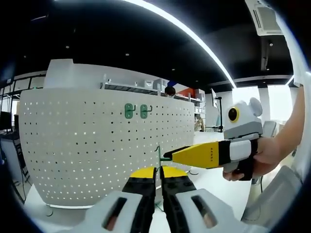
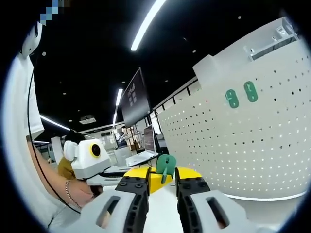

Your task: Insert the hook assembly into the mounting plate slot until the hook locks in place.

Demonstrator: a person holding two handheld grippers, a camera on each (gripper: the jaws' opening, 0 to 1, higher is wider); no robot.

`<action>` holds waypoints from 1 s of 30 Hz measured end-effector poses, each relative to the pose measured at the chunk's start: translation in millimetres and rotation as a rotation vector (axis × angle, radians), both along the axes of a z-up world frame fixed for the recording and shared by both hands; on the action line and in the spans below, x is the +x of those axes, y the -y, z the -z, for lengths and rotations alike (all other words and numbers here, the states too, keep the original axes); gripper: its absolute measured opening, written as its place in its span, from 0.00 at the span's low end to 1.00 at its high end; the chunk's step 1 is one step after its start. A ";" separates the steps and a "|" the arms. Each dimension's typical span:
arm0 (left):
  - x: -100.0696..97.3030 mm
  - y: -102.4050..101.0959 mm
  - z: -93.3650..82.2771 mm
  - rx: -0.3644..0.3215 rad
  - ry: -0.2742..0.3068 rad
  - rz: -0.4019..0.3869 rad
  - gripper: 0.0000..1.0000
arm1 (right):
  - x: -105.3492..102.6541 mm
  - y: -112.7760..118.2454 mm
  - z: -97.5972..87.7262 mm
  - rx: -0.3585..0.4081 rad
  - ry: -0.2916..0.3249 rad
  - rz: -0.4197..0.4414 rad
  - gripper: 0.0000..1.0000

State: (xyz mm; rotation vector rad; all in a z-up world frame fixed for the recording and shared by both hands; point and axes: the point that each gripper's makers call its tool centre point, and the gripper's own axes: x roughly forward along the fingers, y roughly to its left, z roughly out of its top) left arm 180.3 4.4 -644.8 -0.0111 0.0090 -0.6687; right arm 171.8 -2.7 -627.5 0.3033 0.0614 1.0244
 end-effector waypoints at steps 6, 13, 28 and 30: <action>0.8 -1.0 0.0 0.001 -0.001 -0.004 0.03 | 1.6 -2.0 2.4 -0.010 -0.008 0.000 0.12; 0.9 -0.6 0.9 0.000 -0.003 -0.006 0.03 | 4.0 -3.2 4.1 -0.014 -0.017 0.002 0.08; 2.0 -1.6 2.5 0.001 -0.009 -0.012 0.03 | 6.5 -5.4 5.4 -0.015 -0.025 0.006 0.03; 2.1 -1.6 2.9 -0.001 -0.011 -0.010 0.03 | 6.4 -5.3 5.3 -0.019 -0.020 0.008 0.03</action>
